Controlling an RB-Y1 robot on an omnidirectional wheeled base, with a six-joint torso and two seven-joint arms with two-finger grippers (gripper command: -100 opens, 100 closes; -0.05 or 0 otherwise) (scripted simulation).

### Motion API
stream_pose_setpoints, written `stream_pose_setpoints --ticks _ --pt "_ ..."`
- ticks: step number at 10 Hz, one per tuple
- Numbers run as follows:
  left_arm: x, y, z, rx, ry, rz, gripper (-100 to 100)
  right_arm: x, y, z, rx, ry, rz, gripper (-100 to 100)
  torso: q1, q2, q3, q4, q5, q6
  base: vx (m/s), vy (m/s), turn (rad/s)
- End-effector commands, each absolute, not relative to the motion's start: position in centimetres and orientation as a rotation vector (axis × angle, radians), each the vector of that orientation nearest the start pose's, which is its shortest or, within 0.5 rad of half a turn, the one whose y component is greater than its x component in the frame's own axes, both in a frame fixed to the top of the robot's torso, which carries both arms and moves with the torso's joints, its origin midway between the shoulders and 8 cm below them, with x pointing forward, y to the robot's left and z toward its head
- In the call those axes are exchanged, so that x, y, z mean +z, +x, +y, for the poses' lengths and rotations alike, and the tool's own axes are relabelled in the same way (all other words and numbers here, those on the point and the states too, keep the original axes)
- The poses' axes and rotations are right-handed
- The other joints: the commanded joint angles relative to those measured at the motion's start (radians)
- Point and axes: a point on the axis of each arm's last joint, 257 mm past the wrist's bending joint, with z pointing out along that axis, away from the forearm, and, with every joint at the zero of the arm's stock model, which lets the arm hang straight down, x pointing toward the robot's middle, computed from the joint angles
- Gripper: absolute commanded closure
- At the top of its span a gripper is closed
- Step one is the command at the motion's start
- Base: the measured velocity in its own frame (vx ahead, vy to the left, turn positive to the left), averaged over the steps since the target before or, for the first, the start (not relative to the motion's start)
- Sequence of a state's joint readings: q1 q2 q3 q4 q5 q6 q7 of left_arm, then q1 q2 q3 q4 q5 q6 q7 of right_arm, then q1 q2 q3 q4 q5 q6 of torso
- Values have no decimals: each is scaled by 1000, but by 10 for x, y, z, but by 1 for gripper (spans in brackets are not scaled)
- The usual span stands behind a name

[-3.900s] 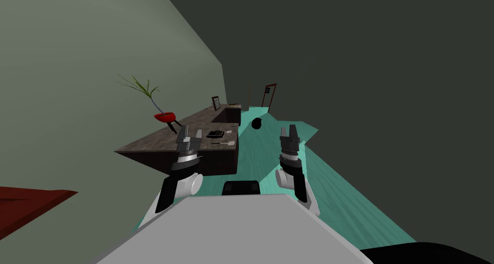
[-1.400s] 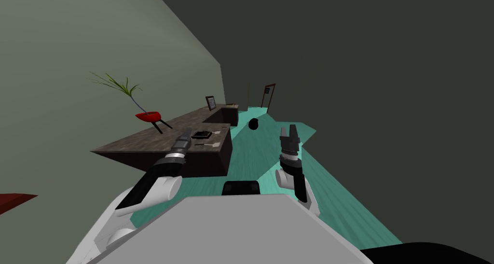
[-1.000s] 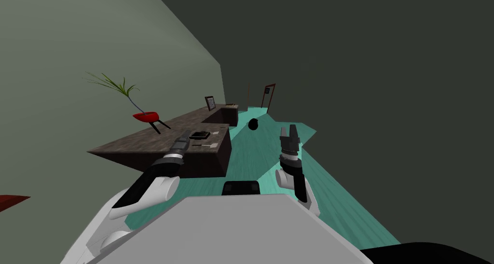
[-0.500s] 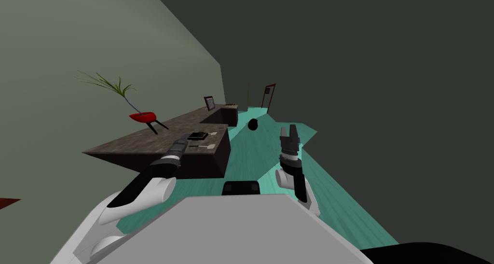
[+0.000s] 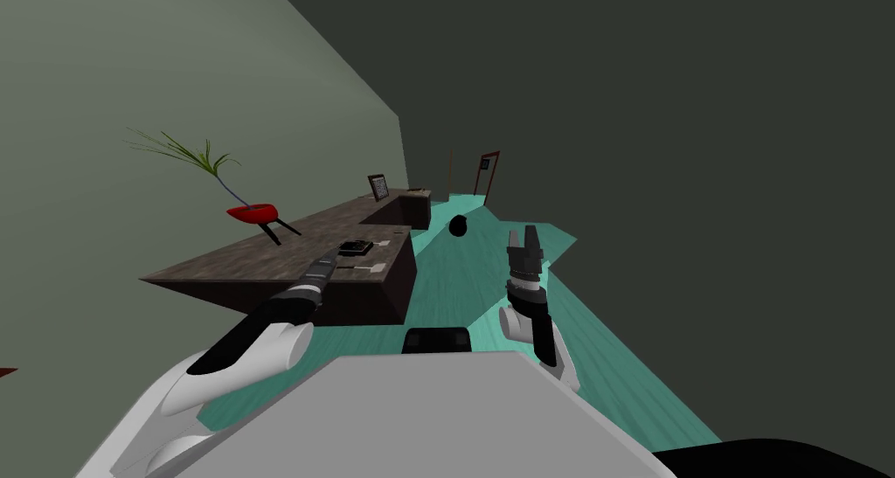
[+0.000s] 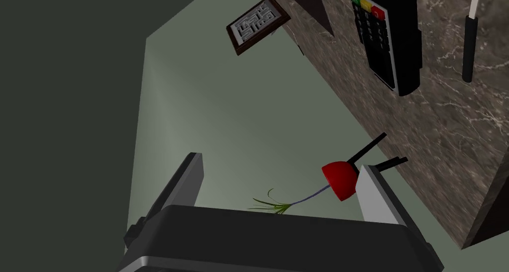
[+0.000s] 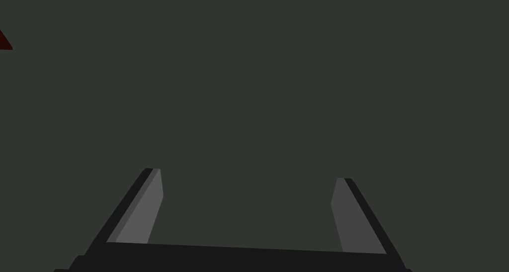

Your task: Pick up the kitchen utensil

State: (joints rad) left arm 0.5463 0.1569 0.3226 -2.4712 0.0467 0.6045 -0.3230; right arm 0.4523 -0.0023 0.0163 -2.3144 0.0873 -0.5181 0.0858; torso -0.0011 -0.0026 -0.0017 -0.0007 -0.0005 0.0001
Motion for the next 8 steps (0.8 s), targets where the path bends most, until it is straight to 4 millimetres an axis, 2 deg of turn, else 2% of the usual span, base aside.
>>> stream_pose_setpoints --ticks 1,8 --pt "-133 344 446 -348 -1124 1368 -100 57 338 -255 1219 496 613 0 0 0 0 0 0 0 64 -35 19" --pt "-171 320 464 -231 -1243 1470 -100 57 338 -255 1219 496 614 0 1 -3 -1 0 0 0 65 -23 15"
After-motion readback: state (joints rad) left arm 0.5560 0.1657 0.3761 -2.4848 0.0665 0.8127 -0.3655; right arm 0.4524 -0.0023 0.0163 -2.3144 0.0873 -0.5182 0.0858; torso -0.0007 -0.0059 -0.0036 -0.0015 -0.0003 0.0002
